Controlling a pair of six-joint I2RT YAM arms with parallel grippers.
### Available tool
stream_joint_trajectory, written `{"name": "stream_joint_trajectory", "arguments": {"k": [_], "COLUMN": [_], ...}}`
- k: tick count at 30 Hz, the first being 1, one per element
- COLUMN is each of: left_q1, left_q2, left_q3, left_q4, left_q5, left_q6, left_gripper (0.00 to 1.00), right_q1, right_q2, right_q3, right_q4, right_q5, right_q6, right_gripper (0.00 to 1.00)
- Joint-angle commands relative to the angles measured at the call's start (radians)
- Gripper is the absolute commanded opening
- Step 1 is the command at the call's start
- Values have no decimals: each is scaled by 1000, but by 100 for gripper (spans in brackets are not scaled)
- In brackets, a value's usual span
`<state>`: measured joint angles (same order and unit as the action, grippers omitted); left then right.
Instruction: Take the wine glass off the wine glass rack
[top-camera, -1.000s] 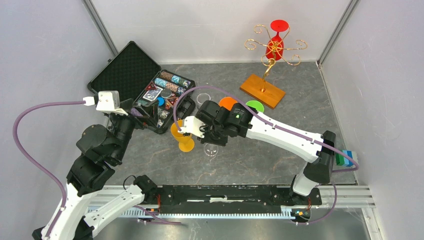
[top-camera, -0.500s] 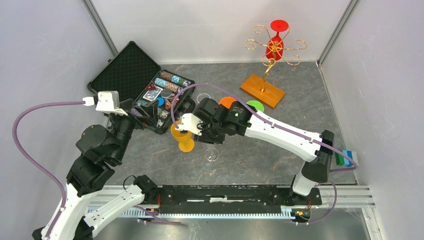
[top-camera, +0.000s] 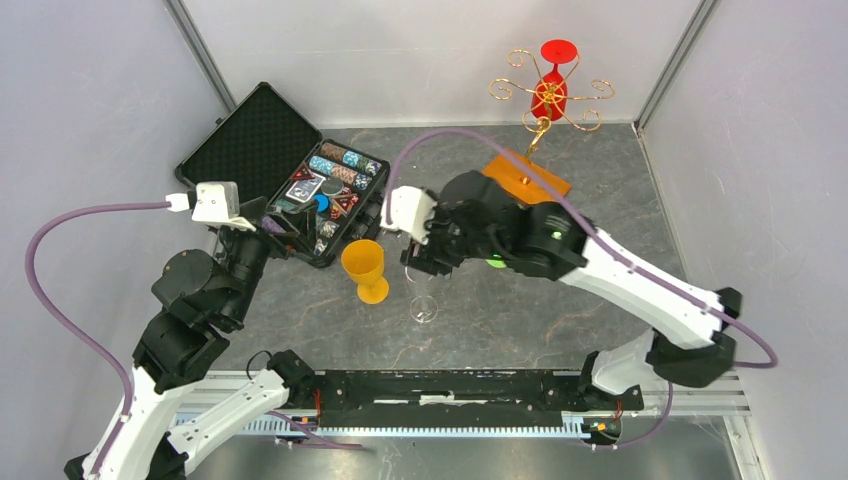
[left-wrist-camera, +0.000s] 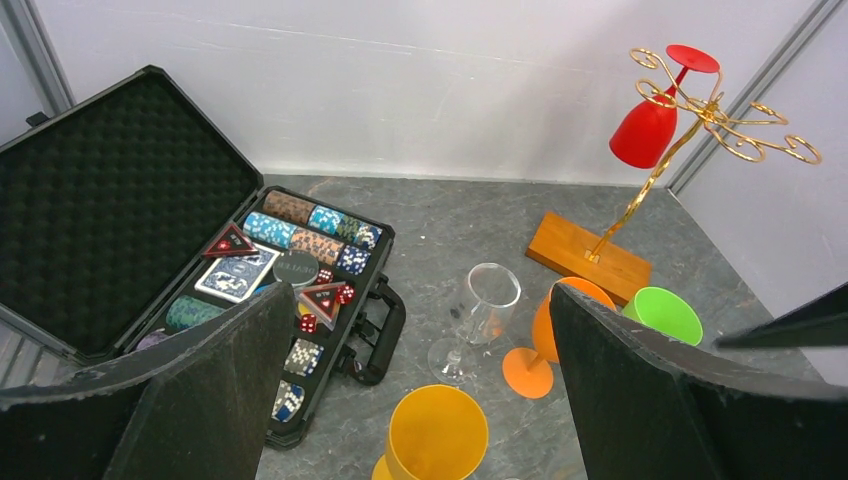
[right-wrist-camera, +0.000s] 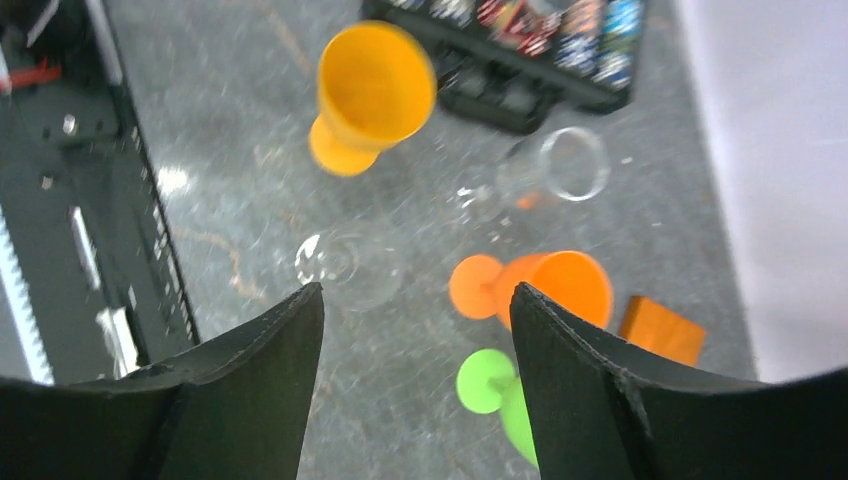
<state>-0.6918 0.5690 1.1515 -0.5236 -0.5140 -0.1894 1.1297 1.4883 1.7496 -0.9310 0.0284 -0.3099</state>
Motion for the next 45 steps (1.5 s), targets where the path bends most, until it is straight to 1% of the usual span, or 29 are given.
{"name": "stream_joint_trajectory", "arguments": {"k": [1,6,8,12,16,19,23,25,26,28,30,31,32,35,39,42,45], "left_q1": [-3,-2,-2,-3,-2,-3,-2,-2,-3,-2,-2,-2,-2,-3,-3,-2,-3], "left_q2": [15,35,41,48,51,58,73,77,79,81,87,90,96,110,120,127,136], "left_q3": [-4,-7,-10,-19,-33,-47,-46,-50,-53,-64,-75,-77,-79,-81,-85,-82,-78], "left_q4": [40,45,51,66,81,96,97,99,101,111,121,124,124,129,137,139,136], "left_q5": [44,98,117,155,177,191,215,223,226,227,231,236,239,251,254,252,251], "left_q6": [6,-9,-18,-40,-57,-63,-68,-72,-74,-77,-83,-86,-88,-94,-99,-96,-96], "left_gripper": [100,100,100,100,100,100,100,100,100,100,100,100,100,100,100,100,100], "right_q1": [-36,-192,-280,-505,-689,-827,-1032,-1103,-1122,-1122,-1124,-1153,-1154,-1153,-1154,-1154,-1153], "right_q2": [-100,-128,-138,-124,-83,-33,57,87,95,99,99,99,99,89,83,95,122], "right_q3": [49,124,129,152,182,180,161,118,88,31,-14,-29,-48,-116,-161,-172,-160], "right_q4": [176,274,340,441,497,546,647,734,785,864,913,923,966,1055,1070,1075,1080], "right_q5": [174,229,236,233,119,23,-180,-273,-312,-321,-293,-282,-268,-193,-75,-45,-14], "right_q6": [53,122,172,295,448,573,801,912,974,1046,1093,1118,1140,1189,1212,1230,1240], "right_gripper": [75,76,77,76,68,67,67,63,61,58,57,58,57,52,48,48,51]}}
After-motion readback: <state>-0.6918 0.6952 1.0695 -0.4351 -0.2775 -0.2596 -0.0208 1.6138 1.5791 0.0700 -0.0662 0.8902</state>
